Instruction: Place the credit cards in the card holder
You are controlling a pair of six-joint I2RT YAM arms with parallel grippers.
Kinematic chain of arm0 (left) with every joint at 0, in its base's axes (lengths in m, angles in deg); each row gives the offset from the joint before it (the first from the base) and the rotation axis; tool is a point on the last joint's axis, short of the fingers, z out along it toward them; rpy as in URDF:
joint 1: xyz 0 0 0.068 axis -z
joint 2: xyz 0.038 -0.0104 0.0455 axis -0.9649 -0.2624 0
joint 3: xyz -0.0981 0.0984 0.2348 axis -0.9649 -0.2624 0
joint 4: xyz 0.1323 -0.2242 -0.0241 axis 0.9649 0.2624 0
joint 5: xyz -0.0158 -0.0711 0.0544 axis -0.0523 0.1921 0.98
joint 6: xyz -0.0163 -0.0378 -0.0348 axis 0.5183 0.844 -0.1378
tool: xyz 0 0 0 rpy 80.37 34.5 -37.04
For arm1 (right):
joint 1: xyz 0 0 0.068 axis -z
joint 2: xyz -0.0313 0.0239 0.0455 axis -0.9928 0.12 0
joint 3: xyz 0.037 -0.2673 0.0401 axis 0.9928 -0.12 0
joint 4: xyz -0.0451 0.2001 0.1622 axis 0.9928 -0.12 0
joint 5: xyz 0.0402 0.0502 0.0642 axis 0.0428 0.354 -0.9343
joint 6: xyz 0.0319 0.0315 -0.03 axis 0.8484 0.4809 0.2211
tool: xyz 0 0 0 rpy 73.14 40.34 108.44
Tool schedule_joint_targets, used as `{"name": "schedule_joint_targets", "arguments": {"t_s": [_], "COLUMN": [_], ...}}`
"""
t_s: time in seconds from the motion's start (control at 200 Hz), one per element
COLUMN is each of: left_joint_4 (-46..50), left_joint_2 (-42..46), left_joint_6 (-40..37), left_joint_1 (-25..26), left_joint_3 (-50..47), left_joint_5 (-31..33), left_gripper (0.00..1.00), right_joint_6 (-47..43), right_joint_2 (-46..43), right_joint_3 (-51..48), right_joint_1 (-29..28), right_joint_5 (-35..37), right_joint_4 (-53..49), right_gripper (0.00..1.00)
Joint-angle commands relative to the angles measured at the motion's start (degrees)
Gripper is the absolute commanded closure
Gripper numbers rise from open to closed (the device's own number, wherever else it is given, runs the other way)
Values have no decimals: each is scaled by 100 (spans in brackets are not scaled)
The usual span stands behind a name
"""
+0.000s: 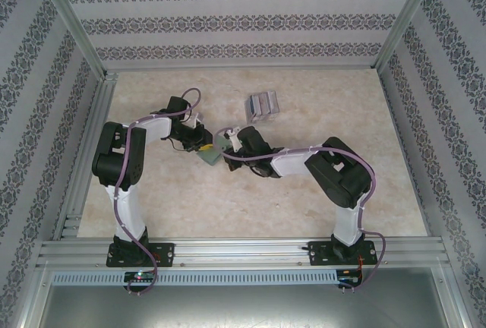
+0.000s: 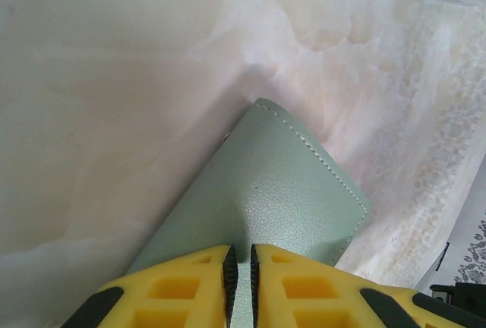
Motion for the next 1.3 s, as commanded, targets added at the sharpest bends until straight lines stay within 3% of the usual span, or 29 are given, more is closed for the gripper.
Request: {"name": "schedule_joint_targets", "arguments": {"t_s": [0.0,0.195,0.285,0.445,0.575,0.699,0.859,0.979,1.134,1.294], "left_joint_4": [102,-18,-88,-45,264,798,835,755,490,311], "left_joint_2": [-361,-288,-176,135,599,767,464,392,94,257], "left_joint_6": [-64,39,100,193,208,-34,-147,-249,-205,-94], "left_joint_1": [-58,-49,-53,-49,-64,-141,-364,-418,-418,-401], "left_joint_3": [-182,-304,-426,-574,-405,-28,213,112,-54,-509], "left_joint_5": [644,581,544,455,611,1296,1230,1602,1027,929], "left_gripper": [82,82,82,80,74,70,70,70,72,72], "right_joint_6": [49,94,125,341,614,1018,1441,1571,1606,1551], "right_joint_2": [-142,216,255,-313,-1017,-1302,-1347,-1336,-1306,-1331], "right_joint_3": [-84,424,612,478,388,472,251,138,118,143], "right_joint_1": [35,26,48,164,295,480,532,532,530,549], "right_joint_5": [-332,-721,-633,-441,-352,-515,-736,-717,-729,-694], "right_joint_4": [740,222,-287,-978,-1774,-2609,-2650,-2572,-2546,-2652], "right_gripper": [100,91,72,62,58,59,62,62,62,62]}}
